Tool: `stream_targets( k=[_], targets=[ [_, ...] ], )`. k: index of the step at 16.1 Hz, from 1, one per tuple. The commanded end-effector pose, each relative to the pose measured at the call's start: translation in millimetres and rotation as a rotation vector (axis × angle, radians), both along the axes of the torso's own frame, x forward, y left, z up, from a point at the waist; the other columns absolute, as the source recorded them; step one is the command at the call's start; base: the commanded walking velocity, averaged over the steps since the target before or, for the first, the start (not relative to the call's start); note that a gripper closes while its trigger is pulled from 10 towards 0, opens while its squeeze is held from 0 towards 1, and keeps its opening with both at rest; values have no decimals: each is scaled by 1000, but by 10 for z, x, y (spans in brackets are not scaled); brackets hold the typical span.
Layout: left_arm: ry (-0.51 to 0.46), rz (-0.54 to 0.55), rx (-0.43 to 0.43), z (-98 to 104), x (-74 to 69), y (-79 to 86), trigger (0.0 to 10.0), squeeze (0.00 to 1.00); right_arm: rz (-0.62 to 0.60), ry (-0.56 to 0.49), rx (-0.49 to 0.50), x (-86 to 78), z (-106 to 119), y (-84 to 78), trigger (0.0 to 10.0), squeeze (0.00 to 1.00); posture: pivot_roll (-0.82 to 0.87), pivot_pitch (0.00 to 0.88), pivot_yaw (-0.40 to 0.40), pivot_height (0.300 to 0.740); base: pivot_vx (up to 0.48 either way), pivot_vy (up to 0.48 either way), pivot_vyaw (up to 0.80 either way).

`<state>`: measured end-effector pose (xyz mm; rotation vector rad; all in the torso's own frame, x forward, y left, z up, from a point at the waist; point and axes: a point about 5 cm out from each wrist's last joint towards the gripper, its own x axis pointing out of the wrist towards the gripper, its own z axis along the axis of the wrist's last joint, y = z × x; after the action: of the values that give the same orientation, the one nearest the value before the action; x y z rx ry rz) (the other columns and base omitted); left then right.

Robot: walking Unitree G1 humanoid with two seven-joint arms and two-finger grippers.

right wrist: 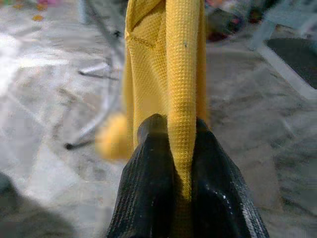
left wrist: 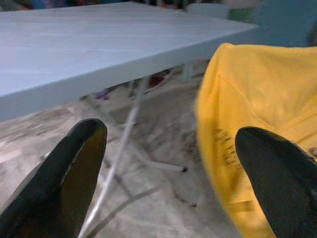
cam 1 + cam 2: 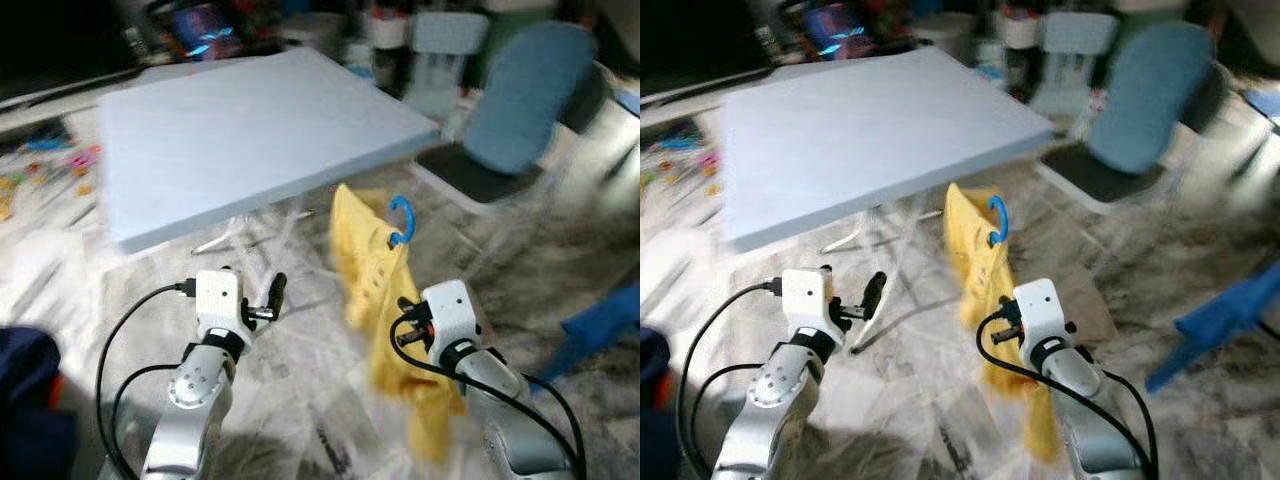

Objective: Hang hanger

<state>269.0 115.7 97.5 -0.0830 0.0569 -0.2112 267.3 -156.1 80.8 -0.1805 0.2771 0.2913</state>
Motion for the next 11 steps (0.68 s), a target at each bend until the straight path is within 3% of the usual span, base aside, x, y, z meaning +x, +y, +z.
stream_targets(
  k=[1,4,9,11],
  targets=[
    [15,-7,4,-23,-10,-8,10000,0,5,-51,-17,45,102,21,10000,0,-135,0,46,740,0,0,0],
    [18,-12,5,-26,-6,-8,10000,0,-58,-42,3,67,88,-22,10000,0,-133,0,48,740,0,0,0],
    [23,-21,19,-27,7,-1,10000,0,-61,-47,2,77,81,4,10000,0,-129,0,61,740,0,0,0],
    [24,-55,55,-31,18,-27,10000,0,28,-48,79,43,124,86,10000,0,-130,0,61,740,0,0,0]
  ],
)
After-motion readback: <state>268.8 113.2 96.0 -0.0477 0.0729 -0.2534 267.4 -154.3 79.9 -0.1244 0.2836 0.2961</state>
